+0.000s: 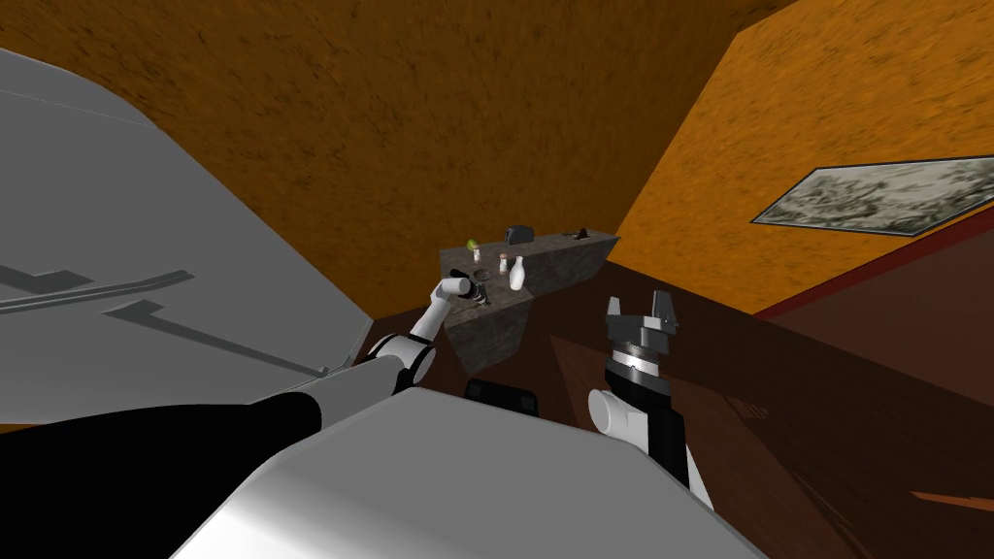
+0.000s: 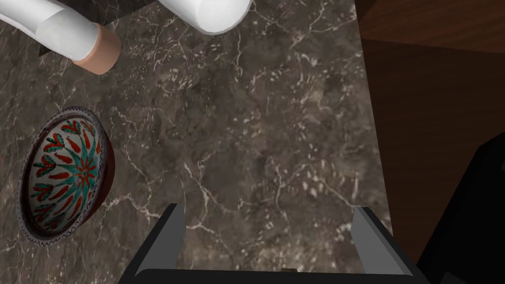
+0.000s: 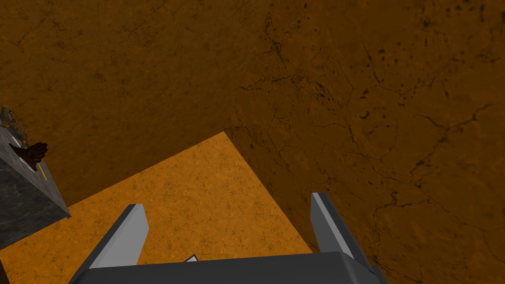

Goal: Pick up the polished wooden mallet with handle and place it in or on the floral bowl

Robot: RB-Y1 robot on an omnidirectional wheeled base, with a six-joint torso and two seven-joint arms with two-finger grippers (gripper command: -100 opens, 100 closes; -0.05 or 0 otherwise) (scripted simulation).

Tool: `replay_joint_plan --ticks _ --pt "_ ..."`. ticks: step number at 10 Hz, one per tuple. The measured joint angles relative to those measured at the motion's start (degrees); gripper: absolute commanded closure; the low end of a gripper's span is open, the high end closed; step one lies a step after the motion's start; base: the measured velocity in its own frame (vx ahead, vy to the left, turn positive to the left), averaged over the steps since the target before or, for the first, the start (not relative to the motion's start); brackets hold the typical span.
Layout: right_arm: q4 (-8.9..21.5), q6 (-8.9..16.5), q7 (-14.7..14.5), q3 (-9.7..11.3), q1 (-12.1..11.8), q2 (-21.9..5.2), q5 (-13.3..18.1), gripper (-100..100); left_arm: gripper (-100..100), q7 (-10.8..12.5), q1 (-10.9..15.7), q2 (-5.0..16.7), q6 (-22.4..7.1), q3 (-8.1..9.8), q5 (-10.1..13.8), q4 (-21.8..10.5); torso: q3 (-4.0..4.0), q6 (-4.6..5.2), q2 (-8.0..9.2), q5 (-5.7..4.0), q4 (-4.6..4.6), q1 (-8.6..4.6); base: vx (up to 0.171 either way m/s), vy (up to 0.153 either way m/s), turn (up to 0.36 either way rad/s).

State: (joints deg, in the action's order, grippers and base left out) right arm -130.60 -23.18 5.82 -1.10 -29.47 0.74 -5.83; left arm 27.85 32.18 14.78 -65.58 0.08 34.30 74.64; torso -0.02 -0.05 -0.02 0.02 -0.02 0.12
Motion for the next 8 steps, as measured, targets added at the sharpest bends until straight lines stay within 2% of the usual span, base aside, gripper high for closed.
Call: replay_joint_plan --ticks 8 --pt "0.00 0.00 0.00 0.00 0.00 0.00 0.00 0 -100 5.05 8.68 1.09 -11.48 -2.98 1.00 -12.26 -0.01 -0.01 -0.02 0.02 0.00 0.09 0.014 0.038 0.018"
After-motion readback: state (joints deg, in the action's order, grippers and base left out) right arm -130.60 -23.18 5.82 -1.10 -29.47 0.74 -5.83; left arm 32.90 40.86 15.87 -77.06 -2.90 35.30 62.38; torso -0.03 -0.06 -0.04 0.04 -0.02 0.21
